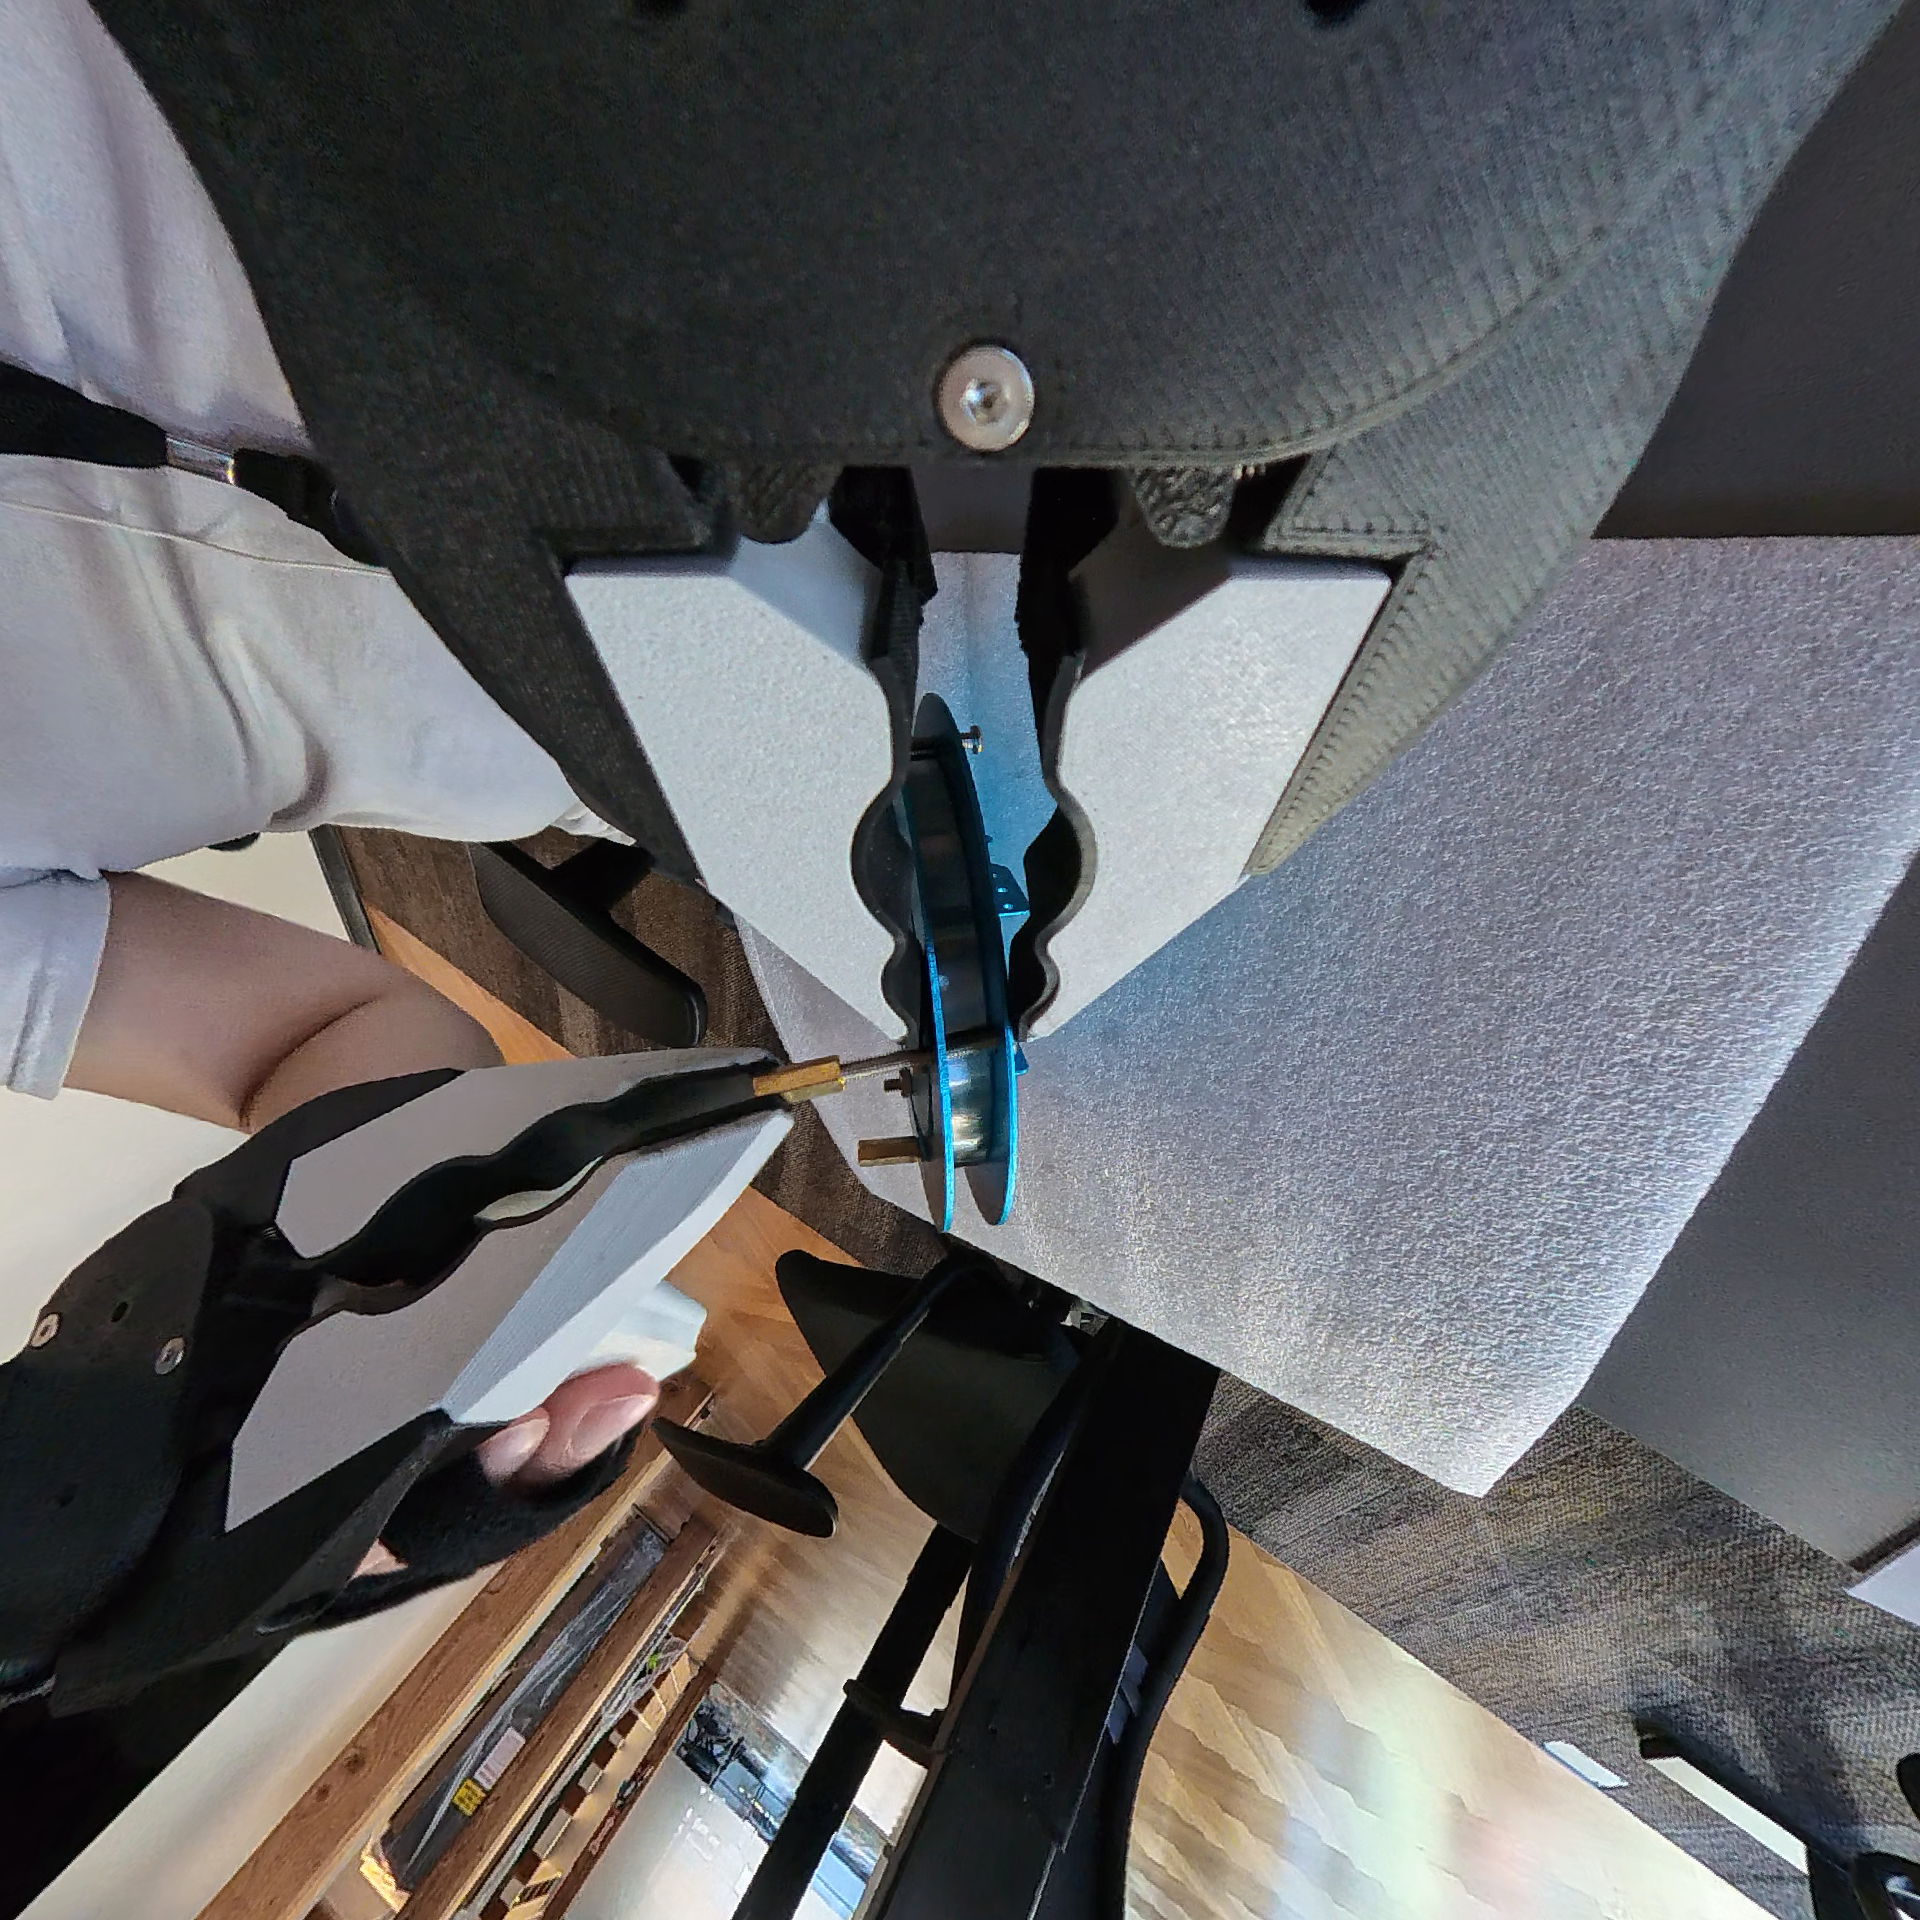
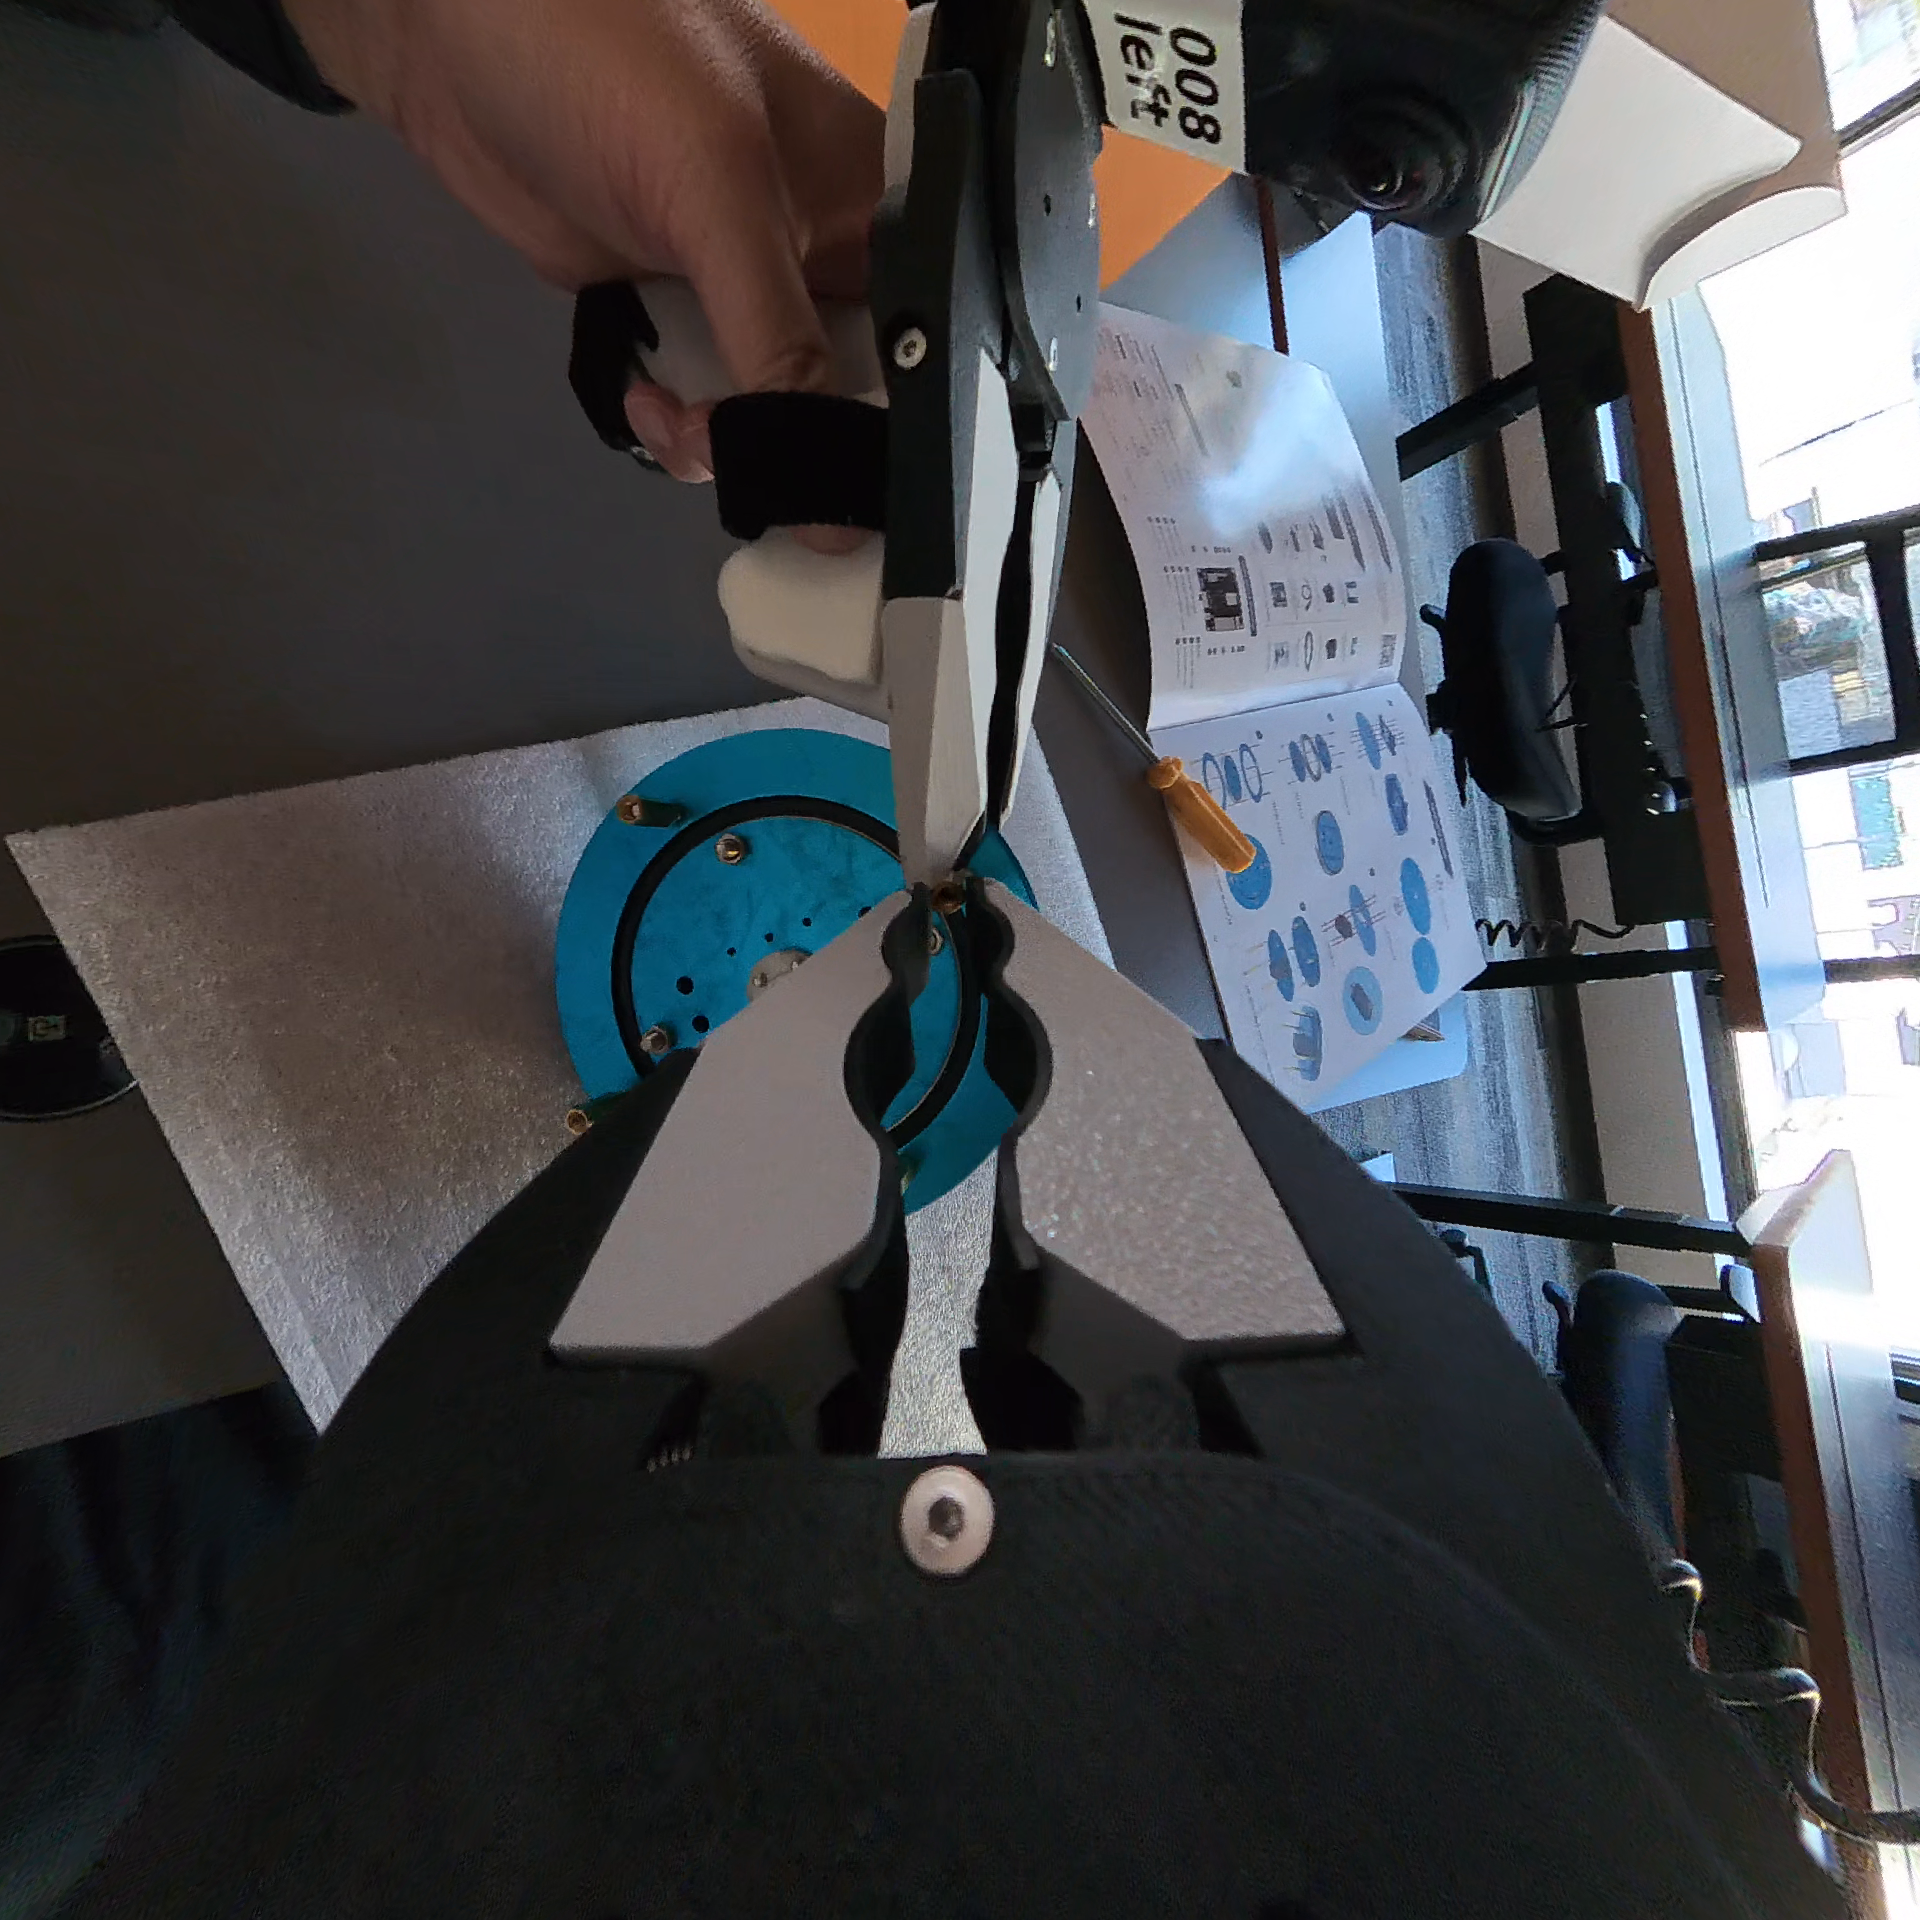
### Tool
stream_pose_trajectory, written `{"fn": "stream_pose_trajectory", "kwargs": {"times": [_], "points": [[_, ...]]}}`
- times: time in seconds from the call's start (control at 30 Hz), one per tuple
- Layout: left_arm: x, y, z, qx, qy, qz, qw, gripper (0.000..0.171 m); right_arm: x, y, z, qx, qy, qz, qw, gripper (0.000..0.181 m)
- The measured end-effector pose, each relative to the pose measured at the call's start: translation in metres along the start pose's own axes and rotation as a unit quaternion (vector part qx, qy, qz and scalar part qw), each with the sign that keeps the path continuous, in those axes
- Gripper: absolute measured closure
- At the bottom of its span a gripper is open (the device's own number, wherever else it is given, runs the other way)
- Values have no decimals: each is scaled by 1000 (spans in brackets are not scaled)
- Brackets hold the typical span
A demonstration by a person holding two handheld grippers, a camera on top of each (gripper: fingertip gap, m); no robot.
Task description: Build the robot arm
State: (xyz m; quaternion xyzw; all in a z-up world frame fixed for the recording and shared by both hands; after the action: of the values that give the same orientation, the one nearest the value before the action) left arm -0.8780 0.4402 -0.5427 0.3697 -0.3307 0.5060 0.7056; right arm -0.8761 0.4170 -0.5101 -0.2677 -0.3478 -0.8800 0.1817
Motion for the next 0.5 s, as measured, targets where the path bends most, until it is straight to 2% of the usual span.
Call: {"fn": "stream_pose_trajectory", "kwargs": {"times": [0.13, 0.27, 0.37, 0.5], "points": [[1, -1, 1, 4, -4, 5, 1000, 157, 0, 1, 0, -39, -12, 3, 999, 177], [2, -4, 2, 14, -15, 7, 1000, 157, -2, 4, 0, -98, -83, 20, 991, 177], [2, -5, 2, 19, -17, 9, 1000, 157, -5, 5, 0, -152, -153, 28, 976, 176], [2, -4, 1, 24, -20, 7, 1000, 157, -4, 3, 0, -211, -258, 48, 942, 177]]}}
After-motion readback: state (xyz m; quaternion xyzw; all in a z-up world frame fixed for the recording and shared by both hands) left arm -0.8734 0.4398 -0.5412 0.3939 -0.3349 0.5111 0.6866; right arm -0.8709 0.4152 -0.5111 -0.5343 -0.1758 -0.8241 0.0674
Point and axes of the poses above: each gripper's, where its closed fingertips meet, y back along the fingers, x out of its top, z = x × y across the jaws, the point moved 1 cm from there along y, back along the fingers, and after that the axes turned 8 degrees about z, right-handed, at the moved point
